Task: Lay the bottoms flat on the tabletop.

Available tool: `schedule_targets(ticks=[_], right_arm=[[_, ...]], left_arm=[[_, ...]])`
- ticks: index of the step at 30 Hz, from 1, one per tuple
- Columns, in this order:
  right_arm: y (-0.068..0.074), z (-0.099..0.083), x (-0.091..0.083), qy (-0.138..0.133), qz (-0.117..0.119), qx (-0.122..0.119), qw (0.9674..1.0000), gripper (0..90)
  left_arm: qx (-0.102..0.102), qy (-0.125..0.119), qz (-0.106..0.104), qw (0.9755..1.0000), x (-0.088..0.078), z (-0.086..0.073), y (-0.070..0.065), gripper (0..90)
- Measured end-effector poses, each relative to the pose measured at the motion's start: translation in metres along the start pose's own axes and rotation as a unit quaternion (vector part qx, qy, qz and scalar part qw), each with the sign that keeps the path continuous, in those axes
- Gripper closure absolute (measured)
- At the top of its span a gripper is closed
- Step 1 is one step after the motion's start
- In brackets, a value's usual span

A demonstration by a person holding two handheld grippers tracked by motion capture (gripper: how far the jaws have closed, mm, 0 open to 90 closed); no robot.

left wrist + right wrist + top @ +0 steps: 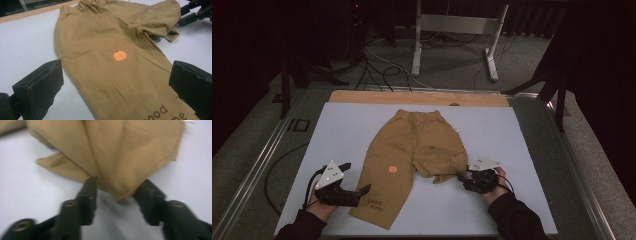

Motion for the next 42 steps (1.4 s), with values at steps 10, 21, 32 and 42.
schedule_targets(ticks=[10,21,32,42], right_arm=[[-0.002,0.028,-0.008,-0.023,-0.002,0.002,0.9997,88.1],[0.001,0.100,-0.019,-0.118,0.042,-0.001,0.9921,87.9],[0.000,0.123,0.009,-0.117,0.035,-0.008,0.9925,87.6],[0.008,0.108,0.080,-0.055,0.068,0.017,0.9960,87.2]], left_arm=[[0.000,-0.007,0.004,1.0000,-0.001,0.001,0.000,0.6],[-0.004,-0.012,0.001,0.9999,-0.001,0.002,0.001,0.6],[-0.003,-0.012,-0.002,0.9999,-0.001,0.002,0.001,0.6],[-0.008,-0.014,-0.007,0.9999,-0.001,0.001,0.002,0.6]])
Point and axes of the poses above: each handheld gripper's, and its own axes: x roughly forward along the jaws, z roughly out of its top, y roughly to its left, the point moved 1 cm from there along x, roughly forward along the jaws, and after that the axes turned 15 degrees about -y, right-handed, at the moved point
